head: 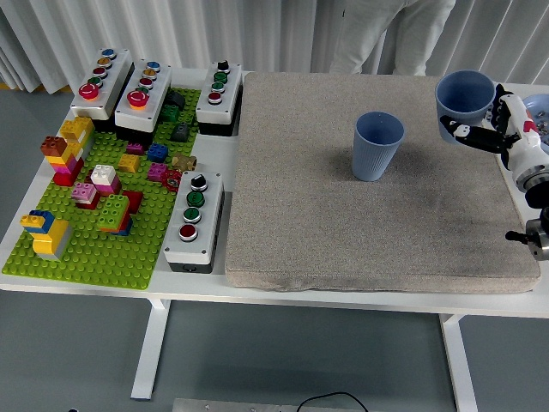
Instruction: Pick cup pour cup place
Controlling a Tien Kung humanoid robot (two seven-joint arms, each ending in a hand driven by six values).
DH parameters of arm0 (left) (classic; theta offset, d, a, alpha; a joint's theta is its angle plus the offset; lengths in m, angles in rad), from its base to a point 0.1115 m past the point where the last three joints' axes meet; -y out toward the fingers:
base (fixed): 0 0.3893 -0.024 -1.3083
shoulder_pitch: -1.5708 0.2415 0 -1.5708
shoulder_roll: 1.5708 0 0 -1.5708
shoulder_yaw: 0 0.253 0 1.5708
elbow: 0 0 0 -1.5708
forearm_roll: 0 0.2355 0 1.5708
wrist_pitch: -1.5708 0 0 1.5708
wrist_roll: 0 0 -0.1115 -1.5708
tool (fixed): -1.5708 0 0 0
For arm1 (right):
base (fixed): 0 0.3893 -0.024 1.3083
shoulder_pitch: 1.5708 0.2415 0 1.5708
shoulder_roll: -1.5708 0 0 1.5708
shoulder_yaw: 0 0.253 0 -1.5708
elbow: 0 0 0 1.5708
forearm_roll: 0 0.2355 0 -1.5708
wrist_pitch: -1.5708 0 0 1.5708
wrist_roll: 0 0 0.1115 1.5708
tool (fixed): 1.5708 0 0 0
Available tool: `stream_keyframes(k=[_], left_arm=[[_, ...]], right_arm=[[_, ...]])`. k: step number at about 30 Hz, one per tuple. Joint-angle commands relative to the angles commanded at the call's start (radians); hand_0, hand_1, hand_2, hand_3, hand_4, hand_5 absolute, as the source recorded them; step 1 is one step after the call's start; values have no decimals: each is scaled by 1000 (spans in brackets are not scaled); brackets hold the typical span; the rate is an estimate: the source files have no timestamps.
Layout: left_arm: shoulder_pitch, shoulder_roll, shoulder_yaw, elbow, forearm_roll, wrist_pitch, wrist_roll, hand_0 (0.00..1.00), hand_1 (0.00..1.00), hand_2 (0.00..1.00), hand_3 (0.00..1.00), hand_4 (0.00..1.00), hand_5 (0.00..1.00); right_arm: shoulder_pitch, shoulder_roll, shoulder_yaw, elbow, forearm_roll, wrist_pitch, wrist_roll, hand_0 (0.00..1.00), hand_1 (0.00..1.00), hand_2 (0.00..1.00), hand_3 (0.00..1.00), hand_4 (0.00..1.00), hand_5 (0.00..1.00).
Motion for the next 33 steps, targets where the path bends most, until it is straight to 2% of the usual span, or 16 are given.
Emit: stream_keyframes(k=[11, 22, 33], left_arm=[[-4, 0, 3, 0, 0, -1, 1, 733, 799, 834, 665, 513, 893], [-6, 1, 5, 0, 0, -1, 1, 733, 799, 834, 665, 512, 892], [-3, 3, 10, 0, -1, -1, 2, 732, 799, 833, 665, 513, 892]], right_arm=[[16, 15, -58, 0, -28, -14, 8, 799, 698, 613, 694, 649, 113], [33, 14, -60, 14, -150, -45, 25, 800, 697, 613, 695, 646, 116], [36, 27, -117, 49, -257, -78, 26, 801, 695, 606, 695, 643, 118]])
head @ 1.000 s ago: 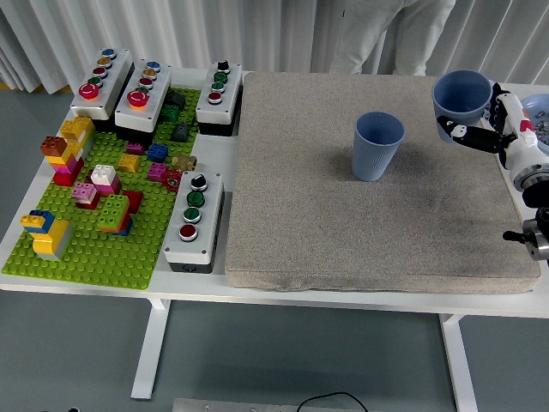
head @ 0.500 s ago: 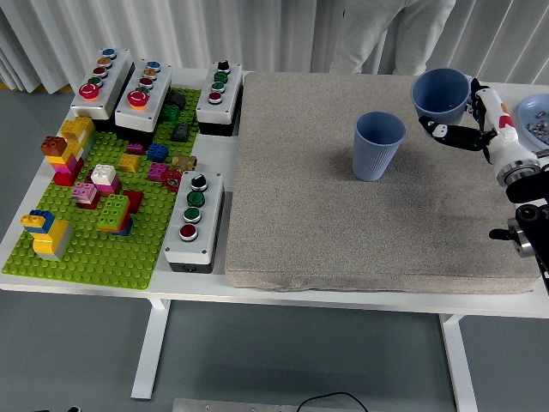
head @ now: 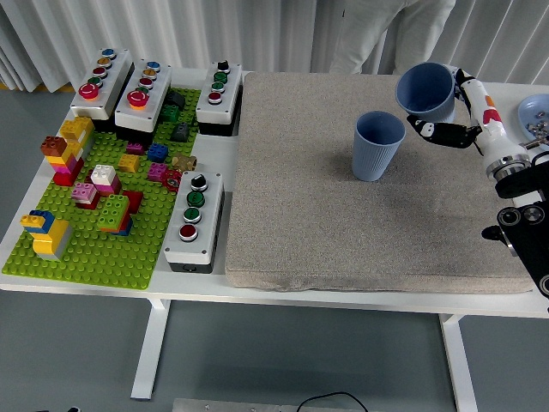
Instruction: Pick cup pour cup place
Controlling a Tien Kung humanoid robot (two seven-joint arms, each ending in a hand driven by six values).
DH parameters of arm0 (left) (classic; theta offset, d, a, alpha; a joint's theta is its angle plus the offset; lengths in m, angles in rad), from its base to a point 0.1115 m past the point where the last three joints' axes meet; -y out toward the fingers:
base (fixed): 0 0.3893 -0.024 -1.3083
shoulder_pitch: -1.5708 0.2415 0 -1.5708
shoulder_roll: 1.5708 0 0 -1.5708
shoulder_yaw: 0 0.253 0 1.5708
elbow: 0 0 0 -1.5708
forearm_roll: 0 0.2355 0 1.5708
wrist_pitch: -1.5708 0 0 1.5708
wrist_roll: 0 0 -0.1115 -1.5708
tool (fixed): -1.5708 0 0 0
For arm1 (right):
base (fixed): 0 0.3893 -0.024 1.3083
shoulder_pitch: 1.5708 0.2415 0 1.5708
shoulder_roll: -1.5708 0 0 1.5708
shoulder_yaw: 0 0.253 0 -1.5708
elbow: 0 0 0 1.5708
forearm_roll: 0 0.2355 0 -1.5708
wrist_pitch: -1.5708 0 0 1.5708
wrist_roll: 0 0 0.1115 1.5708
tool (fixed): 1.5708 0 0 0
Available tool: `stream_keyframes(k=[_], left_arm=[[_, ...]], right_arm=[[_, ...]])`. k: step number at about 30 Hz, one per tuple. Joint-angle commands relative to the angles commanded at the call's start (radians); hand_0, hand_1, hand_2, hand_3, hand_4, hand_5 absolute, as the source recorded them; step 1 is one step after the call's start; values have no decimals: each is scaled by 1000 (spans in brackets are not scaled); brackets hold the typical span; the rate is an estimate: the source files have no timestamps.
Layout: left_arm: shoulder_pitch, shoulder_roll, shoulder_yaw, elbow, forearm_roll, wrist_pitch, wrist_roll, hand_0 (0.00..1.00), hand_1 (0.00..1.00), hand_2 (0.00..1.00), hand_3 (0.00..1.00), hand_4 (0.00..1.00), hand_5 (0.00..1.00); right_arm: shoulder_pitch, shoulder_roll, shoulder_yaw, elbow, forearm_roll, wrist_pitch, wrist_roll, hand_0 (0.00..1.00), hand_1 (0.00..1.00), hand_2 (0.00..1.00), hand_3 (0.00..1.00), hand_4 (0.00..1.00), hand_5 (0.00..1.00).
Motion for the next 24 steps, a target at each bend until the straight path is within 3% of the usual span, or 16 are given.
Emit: stream_keyframes(k=[24], left_arm=[[5, 3, 5, 0, -1, 0, -2, 733, 798, 832, 664, 513, 891]], right_arm=[[6, 3, -22, 2, -179, -46, 38, 802, 694, 601, 689, 640, 122]])
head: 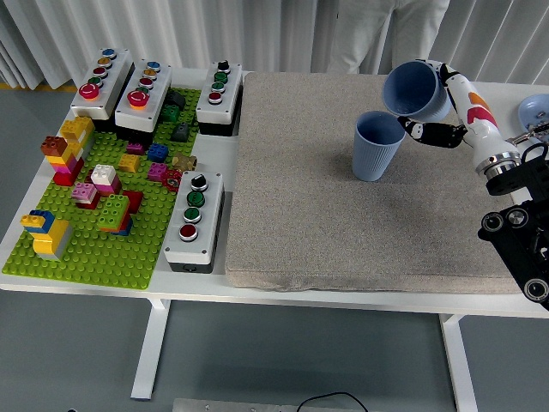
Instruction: Pick cup pour cup place
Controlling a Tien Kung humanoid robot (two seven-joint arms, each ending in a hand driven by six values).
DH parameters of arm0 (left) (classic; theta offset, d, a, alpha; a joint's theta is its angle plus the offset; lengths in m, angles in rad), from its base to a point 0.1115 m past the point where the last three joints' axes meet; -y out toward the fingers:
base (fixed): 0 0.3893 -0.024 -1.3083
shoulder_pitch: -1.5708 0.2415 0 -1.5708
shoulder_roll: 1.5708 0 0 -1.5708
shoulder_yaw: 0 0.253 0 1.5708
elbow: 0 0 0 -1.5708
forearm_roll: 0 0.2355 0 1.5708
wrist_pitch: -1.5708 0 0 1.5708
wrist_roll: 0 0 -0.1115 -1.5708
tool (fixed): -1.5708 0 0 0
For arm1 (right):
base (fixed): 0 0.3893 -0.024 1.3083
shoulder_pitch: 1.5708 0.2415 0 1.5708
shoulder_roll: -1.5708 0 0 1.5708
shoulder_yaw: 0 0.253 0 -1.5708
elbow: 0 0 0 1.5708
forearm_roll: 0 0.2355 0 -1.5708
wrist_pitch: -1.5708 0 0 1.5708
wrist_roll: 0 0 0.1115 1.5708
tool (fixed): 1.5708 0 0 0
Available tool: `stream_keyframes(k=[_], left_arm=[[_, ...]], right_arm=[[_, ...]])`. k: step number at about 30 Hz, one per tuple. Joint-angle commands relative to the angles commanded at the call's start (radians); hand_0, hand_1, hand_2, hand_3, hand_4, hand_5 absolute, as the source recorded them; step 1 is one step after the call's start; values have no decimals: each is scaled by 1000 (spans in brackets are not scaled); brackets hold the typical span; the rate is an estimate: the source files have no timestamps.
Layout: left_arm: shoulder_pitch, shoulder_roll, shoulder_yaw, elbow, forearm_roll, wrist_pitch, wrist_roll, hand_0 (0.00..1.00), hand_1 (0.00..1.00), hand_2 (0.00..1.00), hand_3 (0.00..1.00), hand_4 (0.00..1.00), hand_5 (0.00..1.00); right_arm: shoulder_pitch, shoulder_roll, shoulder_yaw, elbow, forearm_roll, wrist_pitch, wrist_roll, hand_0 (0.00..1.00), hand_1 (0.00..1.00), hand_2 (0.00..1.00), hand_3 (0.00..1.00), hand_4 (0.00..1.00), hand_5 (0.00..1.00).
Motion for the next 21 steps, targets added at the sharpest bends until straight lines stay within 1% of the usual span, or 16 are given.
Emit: stream_keyframes(k=[7, 13, 21], left_arm=[[-4, 0, -4, 0, 3, 0, 0, 733, 798, 831, 664, 514, 892], [-8, -1, -5, 0, 3, 1, 0, 733, 799, 831, 664, 513, 891], [-14, -2, -8, 0, 5, 0, 0, 733, 799, 831, 664, 513, 891]], right_arm=[[7, -8, -4, -6, -49, -23, 9, 803, 694, 601, 689, 638, 121], [18, -15, -8, -32, -60, -28, 18, 805, 693, 601, 689, 636, 120], [28, -22, -15, -46, -67, -36, 23, 808, 693, 601, 687, 636, 120]])
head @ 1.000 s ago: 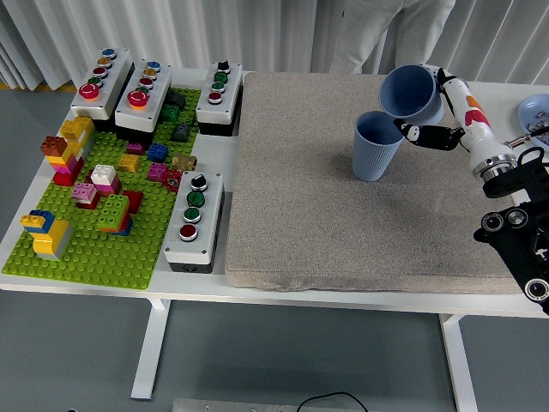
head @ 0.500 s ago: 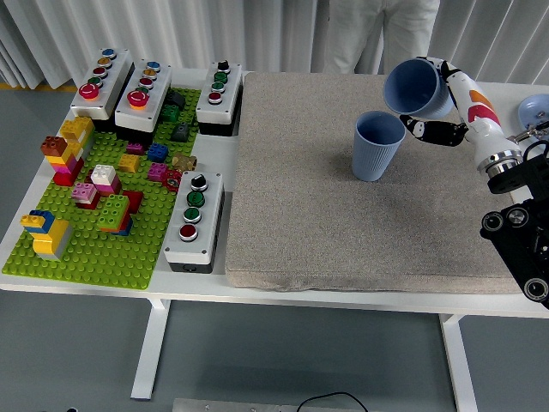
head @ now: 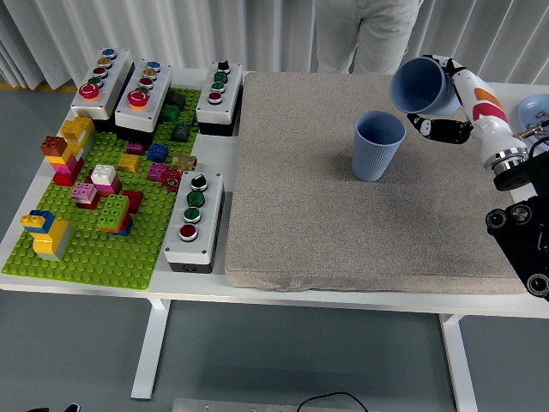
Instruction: Pick cup pour cup place
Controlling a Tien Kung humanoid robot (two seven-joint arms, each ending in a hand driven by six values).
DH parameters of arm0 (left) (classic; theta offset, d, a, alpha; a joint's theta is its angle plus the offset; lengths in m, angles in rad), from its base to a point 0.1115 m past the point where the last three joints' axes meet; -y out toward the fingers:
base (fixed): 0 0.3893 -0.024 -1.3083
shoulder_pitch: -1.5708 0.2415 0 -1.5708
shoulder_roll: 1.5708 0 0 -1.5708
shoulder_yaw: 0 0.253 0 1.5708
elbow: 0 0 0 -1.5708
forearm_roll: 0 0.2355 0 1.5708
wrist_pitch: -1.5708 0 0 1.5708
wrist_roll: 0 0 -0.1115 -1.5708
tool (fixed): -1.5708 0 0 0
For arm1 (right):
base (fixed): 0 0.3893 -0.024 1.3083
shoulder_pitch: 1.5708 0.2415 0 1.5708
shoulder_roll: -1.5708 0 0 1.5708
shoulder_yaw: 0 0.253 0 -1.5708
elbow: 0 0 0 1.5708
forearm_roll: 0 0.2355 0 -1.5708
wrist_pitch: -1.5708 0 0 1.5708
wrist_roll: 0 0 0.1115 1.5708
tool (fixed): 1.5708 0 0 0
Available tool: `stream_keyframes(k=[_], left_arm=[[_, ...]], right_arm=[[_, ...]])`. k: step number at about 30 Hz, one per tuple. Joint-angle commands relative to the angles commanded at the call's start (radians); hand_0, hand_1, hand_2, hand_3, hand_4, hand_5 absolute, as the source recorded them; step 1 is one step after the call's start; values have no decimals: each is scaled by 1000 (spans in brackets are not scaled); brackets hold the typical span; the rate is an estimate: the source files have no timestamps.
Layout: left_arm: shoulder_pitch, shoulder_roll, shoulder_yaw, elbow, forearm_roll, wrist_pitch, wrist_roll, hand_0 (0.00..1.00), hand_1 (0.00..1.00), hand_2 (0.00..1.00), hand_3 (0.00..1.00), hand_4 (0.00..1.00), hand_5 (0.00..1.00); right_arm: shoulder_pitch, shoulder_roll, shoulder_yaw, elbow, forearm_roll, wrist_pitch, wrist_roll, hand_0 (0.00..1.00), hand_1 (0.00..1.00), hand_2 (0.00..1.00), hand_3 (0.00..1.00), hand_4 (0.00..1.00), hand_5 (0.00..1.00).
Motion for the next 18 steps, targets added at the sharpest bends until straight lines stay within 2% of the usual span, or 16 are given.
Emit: stream_keyframes(k=[18], left_arm=[[0, 0, -7, 0, 9, 1, 2, 735, 798, 831, 663, 513, 890]], right_arm=[[21, -9, -50, -28, -24, -28, 2, 811, 691, 595, 682, 633, 120]])
